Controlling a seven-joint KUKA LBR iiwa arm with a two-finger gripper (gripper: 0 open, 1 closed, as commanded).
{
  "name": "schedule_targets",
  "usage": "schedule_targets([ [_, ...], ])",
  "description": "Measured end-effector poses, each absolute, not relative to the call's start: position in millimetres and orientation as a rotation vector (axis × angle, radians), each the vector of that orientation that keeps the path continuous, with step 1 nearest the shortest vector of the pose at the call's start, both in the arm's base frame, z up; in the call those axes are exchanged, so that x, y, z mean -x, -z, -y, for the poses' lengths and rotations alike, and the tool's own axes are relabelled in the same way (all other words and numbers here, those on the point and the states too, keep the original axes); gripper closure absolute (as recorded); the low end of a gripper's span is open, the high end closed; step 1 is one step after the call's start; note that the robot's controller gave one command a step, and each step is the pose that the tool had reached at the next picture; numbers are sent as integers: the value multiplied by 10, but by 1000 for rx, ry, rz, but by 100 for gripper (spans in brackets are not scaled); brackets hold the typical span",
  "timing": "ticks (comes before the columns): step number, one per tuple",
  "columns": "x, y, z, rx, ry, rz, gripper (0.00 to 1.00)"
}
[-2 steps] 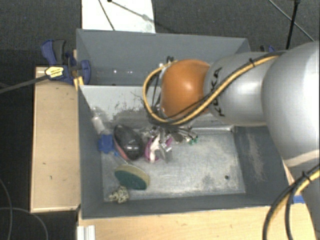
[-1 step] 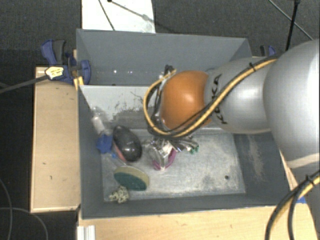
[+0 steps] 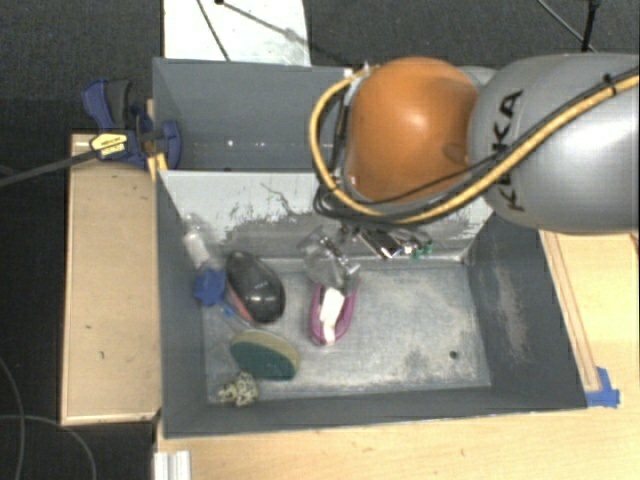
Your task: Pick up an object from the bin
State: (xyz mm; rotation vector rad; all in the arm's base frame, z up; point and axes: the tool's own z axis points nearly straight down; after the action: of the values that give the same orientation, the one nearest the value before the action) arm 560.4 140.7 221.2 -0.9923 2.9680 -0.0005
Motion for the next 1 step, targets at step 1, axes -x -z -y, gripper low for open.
schedule_targets([
  [1, -5070, -1499, -1629, 912, -4, -3013, 100],
])
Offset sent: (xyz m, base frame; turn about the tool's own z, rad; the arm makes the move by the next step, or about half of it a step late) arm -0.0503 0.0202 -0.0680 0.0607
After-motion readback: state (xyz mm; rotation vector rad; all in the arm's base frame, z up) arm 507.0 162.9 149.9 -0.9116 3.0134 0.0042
